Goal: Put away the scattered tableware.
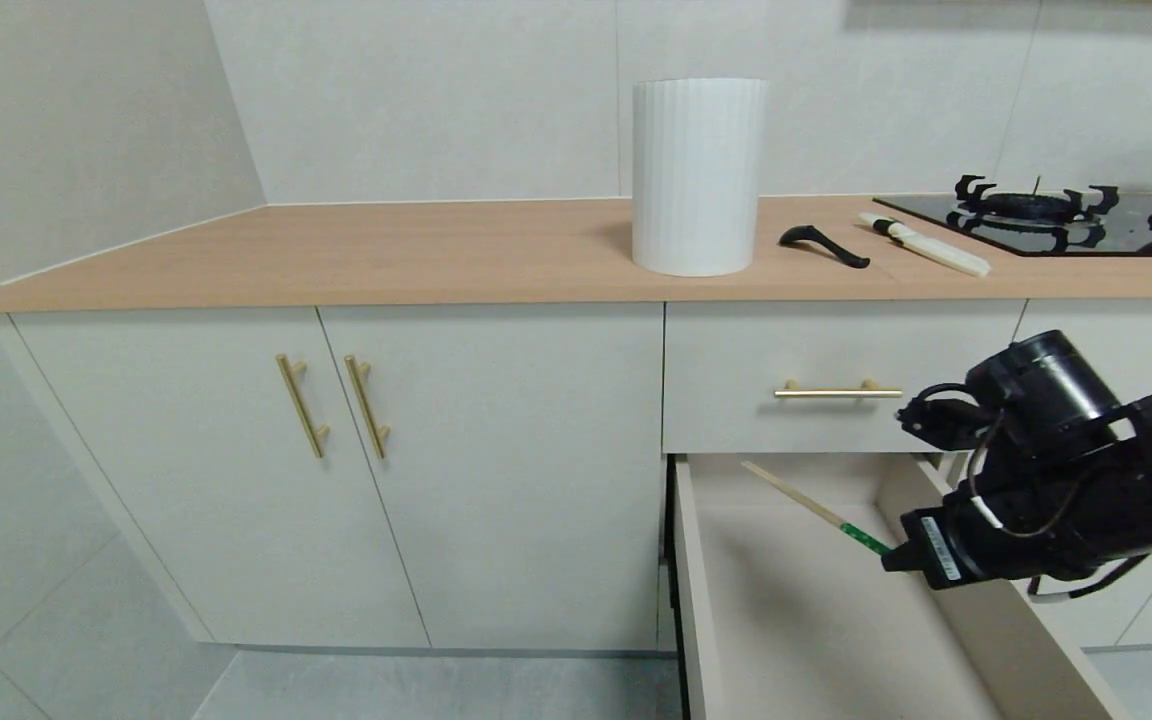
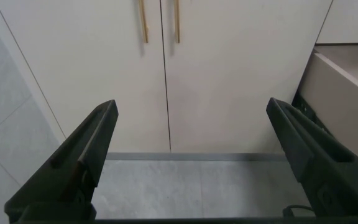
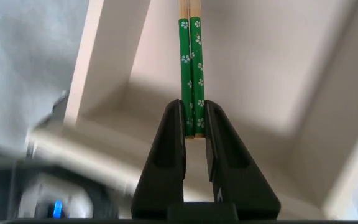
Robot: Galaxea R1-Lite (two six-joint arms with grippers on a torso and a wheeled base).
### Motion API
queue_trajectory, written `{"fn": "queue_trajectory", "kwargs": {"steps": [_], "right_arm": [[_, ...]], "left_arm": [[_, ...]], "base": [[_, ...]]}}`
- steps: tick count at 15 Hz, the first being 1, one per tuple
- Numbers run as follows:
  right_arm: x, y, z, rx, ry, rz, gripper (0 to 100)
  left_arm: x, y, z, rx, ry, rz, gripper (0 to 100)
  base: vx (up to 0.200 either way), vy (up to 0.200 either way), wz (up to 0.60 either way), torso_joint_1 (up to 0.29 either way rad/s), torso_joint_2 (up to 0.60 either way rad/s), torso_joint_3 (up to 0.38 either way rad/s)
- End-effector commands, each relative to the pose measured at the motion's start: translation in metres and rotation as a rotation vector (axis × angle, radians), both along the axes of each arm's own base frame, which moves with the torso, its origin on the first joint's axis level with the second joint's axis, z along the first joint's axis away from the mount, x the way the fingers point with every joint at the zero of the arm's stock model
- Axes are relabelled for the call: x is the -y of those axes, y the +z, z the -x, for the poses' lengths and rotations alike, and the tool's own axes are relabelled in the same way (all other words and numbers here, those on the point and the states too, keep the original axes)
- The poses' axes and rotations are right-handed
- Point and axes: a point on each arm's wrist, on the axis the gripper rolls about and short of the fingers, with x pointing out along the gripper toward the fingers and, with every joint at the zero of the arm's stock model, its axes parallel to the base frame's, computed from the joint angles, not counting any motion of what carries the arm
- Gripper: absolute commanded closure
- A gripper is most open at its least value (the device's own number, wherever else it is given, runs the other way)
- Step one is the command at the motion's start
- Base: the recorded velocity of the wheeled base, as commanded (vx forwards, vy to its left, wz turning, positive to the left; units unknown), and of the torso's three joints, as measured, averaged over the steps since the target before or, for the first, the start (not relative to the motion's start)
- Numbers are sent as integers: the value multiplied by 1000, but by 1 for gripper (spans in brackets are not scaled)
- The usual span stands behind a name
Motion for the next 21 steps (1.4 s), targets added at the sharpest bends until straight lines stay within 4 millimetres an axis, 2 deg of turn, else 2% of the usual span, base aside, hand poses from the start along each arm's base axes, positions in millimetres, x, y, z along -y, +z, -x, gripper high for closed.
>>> {"fn": "queue_trajectory", "kwargs": {"steps": [1, 3, 6, 12, 16, 21], "right_arm": [[-18, -44, -41, -76, -23, 35, 100], [-32, -68, -61, -117, -24, 77, 100], [-50, -98, -80, -173, -121, 78, 100], [-72, -151, -96, -253, -175, 121, 100], [-82, -176, -98, -266, -208, 173, 100], [-87, -182, -94, -255, -219, 222, 100]], "left_arm": [[0, 0, 0, 0, 0, -1, 0], [0, 0, 0, 0, 0, 1, 0], [0, 0, 0, 0, 0, 1, 0], [0, 0, 0, -1, 0, -1, 0], [0, 0, 0, 0, 0, -1, 0], [0, 0, 0, 0, 0, -1, 0]], "base": [[0, 0, 0, 0, 0, 0], [0, 0, 0, 0, 0, 0], [0, 0, 0, 0, 0, 0], [0, 0, 0, 0, 0, 0], [0, 0, 0, 0, 0, 0], [0, 0, 0, 0, 0, 0]]}}
